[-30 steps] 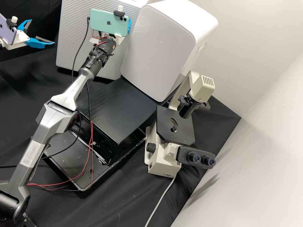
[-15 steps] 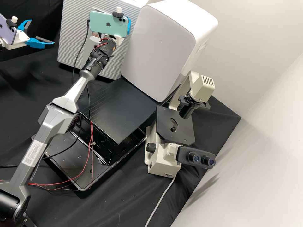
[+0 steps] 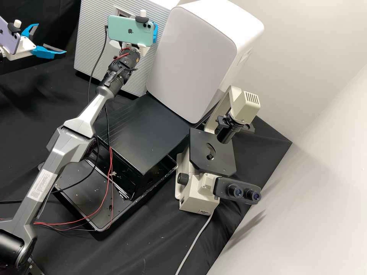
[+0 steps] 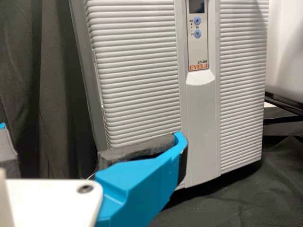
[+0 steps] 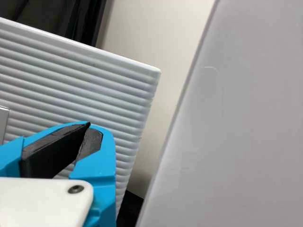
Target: Close the incubator door
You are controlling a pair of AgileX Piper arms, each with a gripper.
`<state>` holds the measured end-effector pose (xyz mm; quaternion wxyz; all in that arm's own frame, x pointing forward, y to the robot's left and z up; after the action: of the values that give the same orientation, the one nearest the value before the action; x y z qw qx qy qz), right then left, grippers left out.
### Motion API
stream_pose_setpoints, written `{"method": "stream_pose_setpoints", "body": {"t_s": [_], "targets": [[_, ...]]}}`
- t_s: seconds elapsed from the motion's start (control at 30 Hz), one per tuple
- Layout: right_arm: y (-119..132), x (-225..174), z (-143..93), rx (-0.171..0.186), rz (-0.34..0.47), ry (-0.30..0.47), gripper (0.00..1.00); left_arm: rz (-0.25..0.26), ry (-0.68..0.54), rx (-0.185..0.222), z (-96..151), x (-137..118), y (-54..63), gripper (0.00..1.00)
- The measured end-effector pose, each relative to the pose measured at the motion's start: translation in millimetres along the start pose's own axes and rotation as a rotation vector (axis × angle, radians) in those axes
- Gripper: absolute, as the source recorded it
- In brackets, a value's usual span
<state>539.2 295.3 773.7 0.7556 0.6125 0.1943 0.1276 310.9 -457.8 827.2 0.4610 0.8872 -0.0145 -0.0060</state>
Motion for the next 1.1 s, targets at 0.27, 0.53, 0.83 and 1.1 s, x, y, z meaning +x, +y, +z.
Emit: {"method": "stream_pose_setpoints", "body": {"t_s": [0.27, 0.53, 0.83, 1.1], "targets": [[1, -1, -4, -0.002, -0.008, 0.008, 0.00, 0.000, 0.000, 0.000, 0, 0, 0.0, 1.00], [17, -6, -14, 0.051, -0.010, 0.015, 1.00, 0.002, 0.000, 0.000, 0, 0, 0.5, 1.00], [22, -23, -23, -0.007, -0.201, -0.280, 1.00, 0.002, 0.000, 0.000, 0, 0, 0.5, 1.00], [43, -48, -40, 0.091, -0.303, -0.477, 1.00, 0.002, 0.000, 0.000, 0, 0, 0.5, 1.00]]}}
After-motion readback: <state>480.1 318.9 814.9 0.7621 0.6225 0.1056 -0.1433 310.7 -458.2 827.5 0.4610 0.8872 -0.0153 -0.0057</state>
